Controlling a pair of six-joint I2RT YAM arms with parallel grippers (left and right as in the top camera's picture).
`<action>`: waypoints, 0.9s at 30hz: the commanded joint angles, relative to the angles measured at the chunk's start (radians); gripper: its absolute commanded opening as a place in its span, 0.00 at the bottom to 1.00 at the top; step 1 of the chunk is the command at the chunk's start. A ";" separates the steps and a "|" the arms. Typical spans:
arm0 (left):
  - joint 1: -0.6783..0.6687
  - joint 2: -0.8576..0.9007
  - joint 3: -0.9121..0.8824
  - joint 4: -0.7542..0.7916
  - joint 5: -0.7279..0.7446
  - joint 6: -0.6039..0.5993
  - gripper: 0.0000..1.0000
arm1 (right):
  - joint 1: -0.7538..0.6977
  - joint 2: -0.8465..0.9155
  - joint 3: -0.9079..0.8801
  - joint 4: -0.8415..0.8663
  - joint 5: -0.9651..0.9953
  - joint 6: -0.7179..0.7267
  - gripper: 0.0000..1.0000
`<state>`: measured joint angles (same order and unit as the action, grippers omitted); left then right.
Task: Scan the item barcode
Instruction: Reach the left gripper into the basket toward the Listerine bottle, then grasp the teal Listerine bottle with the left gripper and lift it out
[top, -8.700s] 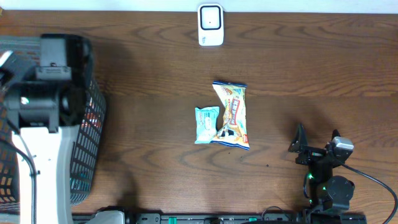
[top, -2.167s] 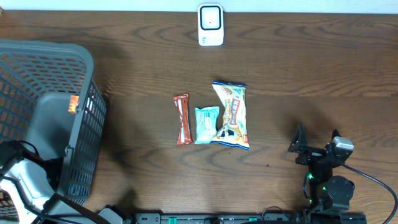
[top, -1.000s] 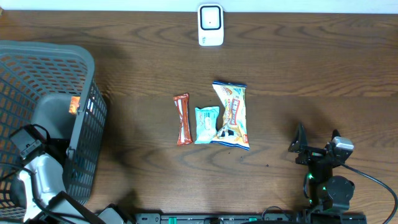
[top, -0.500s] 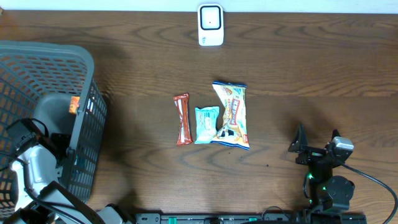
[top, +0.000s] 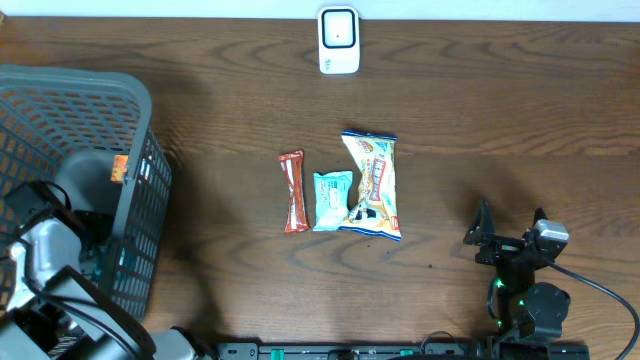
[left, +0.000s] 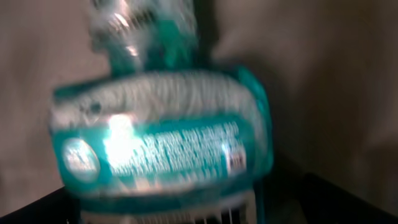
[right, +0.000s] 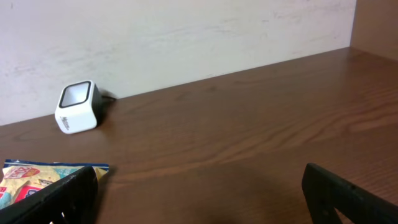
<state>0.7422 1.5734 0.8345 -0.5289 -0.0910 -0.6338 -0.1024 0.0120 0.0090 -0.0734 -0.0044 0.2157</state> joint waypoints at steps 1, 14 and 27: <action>-0.003 0.123 -0.053 -0.008 0.034 0.005 0.92 | -0.014 -0.005 -0.003 -0.002 0.005 -0.014 0.99; -0.003 0.075 -0.014 -0.074 0.102 -0.010 0.44 | -0.014 -0.005 -0.003 -0.001 0.005 -0.014 0.99; -0.003 -0.209 0.274 -0.322 0.102 -0.011 0.44 | -0.014 -0.005 -0.003 -0.001 0.005 -0.014 0.99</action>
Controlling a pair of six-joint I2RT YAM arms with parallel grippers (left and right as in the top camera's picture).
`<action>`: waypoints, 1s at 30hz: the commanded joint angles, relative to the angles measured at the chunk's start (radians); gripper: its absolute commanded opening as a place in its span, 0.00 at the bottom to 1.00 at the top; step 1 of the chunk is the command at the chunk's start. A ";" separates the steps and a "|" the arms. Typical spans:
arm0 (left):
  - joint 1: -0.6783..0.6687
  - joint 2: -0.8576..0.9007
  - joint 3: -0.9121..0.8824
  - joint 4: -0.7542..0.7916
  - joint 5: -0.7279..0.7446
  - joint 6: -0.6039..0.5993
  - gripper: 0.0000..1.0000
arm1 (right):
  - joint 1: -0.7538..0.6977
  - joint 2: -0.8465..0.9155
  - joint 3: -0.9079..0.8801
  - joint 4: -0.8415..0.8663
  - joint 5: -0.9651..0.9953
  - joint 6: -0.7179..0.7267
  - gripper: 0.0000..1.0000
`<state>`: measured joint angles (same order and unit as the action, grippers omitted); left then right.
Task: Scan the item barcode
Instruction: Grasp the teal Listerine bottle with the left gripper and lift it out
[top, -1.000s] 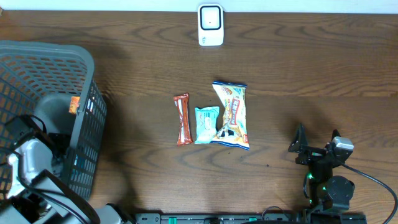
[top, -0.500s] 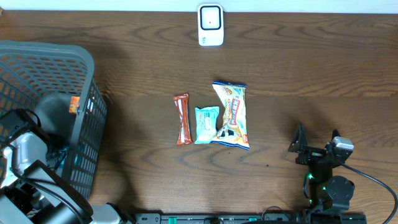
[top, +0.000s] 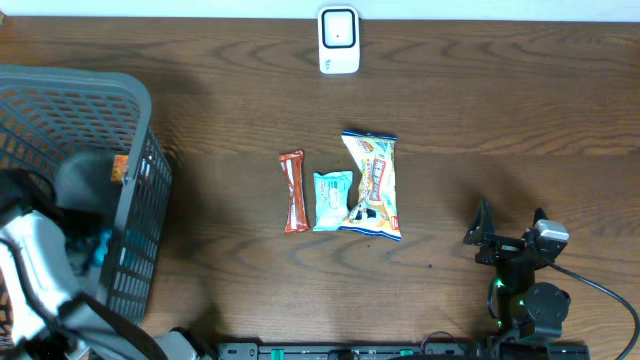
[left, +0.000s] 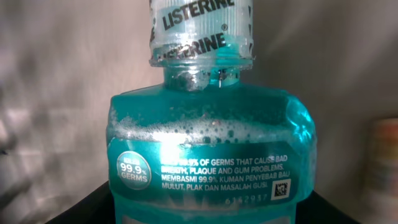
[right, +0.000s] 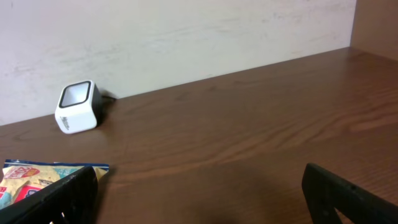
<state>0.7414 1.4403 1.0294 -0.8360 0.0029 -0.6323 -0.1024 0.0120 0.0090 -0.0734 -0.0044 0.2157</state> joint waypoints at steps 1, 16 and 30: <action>-0.002 -0.099 0.092 -0.021 0.009 -0.012 0.44 | -0.014 -0.005 -0.003 -0.001 0.005 -0.014 0.99; -0.008 -0.484 0.222 0.040 0.410 -0.079 0.44 | -0.014 -0.005 -0.003 -0.001 0.005 -0.014 0.99; -0.471 -0.580 0.222 0.121 0.486 -0.180 0.44 | -0.014 -0.005 -0.003 -0.001 0.005 -0.014 0.99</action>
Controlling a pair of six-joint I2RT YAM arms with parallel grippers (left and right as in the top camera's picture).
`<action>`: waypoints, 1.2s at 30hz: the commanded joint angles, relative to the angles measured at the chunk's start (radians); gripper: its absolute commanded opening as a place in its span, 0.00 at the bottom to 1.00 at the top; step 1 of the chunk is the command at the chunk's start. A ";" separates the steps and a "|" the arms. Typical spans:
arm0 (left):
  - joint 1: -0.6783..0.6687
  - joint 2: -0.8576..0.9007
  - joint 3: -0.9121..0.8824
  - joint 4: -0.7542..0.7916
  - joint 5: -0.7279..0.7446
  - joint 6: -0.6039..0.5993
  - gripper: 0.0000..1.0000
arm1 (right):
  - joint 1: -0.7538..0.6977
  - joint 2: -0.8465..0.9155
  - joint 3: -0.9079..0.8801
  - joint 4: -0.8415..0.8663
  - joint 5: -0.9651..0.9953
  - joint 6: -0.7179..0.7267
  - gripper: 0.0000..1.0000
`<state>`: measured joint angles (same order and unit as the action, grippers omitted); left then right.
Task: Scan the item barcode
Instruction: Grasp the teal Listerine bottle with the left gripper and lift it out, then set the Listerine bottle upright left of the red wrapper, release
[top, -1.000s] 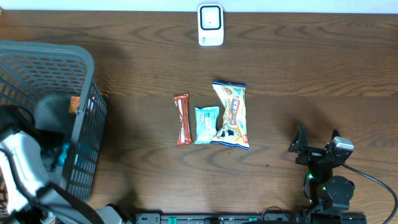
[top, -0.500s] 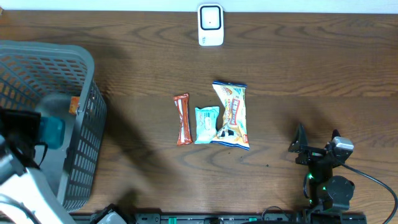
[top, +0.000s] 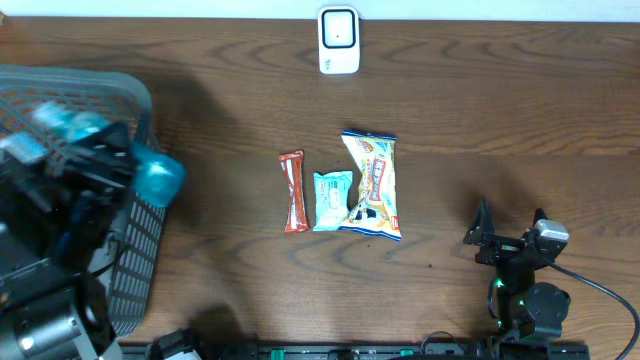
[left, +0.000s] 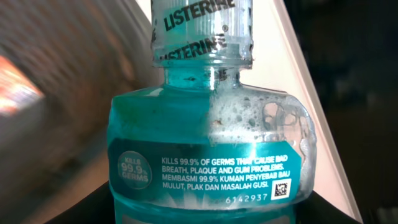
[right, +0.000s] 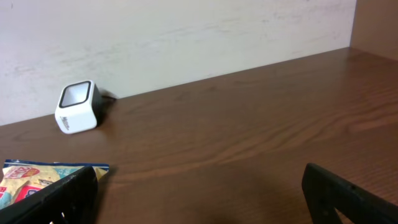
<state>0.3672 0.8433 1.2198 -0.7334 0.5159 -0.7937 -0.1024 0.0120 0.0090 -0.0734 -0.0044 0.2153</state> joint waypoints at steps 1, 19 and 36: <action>-0.155 0.031 0.032 0.018 -0.068 -0.016 0.44 | -0.014 -0.005 -0.003 -0.001 0.005 -0.014 0.99; -0.805 0.501 0.032 -0.026 -0.625 0.049 0.44 | -0.014 -0.005 -0.003 -0.001 0.005 -0.014 0.99; -0.808 0.890 0.030 -0.069 -0.817 0.086 0.44 | -0.014 -0.005 -0.003 -0.001 0.005 -0.014 0.99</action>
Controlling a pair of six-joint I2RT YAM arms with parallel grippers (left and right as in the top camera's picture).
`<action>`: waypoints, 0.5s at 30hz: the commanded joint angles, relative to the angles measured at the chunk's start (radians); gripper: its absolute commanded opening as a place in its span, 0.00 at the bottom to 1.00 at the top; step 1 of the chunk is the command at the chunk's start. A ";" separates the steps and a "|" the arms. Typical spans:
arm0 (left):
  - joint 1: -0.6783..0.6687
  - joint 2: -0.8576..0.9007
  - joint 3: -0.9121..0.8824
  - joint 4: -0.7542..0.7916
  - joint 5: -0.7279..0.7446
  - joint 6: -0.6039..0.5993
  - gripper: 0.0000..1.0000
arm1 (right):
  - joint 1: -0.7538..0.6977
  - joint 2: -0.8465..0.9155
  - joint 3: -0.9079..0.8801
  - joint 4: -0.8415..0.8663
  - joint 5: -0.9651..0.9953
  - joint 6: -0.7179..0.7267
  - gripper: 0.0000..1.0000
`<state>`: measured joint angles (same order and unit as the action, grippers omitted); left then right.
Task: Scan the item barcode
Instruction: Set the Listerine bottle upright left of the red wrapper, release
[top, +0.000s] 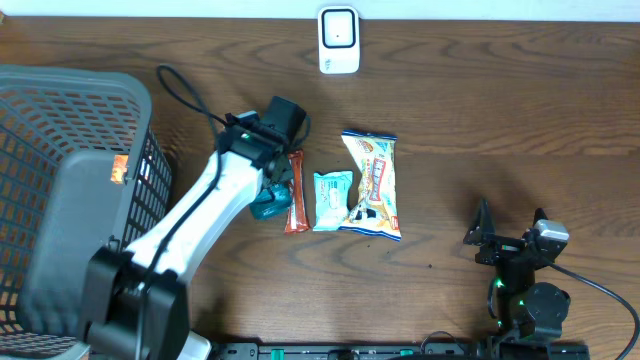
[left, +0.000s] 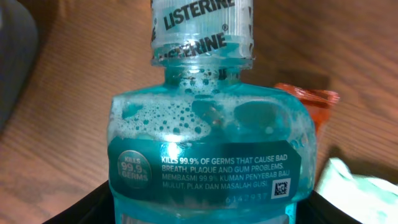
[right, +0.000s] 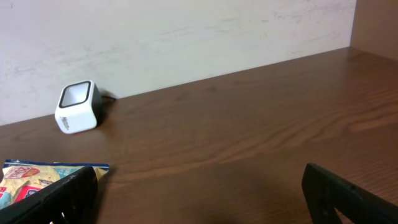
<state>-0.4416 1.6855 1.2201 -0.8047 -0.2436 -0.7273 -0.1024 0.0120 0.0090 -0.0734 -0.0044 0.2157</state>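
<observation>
A teal Listerine mouthwash bottle (left: 208, 155) fills the left wrist view, cap at the top and label facing the camera. My left gripper (left: 208, 208) is shut on its lower body. In the overhead view the left gripper (top: 268, 188) holds the bottle (top: 266, 208) low over the table, just left of a brown snack bar (top: 293, 192). The white barcode scanner (top: 339, 40) stands at the far edge, also seen as the scanner (right: 78, 107). My right gripper (right: 199, 199) rests open at the front right, holding nothing.
A grey mesh basket (top: 60, 120) takes up the left side. Right of the brown bar lie a teal packet (top: 331, 200) and a chips bag (top: 372, 185). The orange end of a wrapper (left: 308, 99) shows behind the bottle. The right arm's base (top: 525, 270) sits at the front right.
The left gripper, still shut on the bottle, was above the basket's right rim and is now at mid-table beside the brown bar. The right arm has not moved.
The left gripper was down inside the basket with the bottle blurred before its camera. Then it was shut on the bottle in the basket. Then it held the bottle over the basket's rim, and now beside the row of snacks.
</observation>
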 joint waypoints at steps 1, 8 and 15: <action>0.001 0.070 0.029 0.002 -0.070 0.021 0.44 | -0.014 -0.005 -0.003 -0.002 0.005 -0.014 0.99; -0.004 0.163 0.029 0.029 -0.094 0.050 0.44 | -0.014 -0.005 -0.003 -0.001 0.005 -0.014 0.99; -0.038 0.174 0.024 0.094 -0.080 0.050 0.44 | -0.014 -0.005 -0.003 -0.001 0.005 -0.014 0.99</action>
<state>-0.4625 1.8629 1.2205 -0.7238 -0.2913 -0.6949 -0.1024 0.0120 0.0090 -0.0734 -0.0044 0.2157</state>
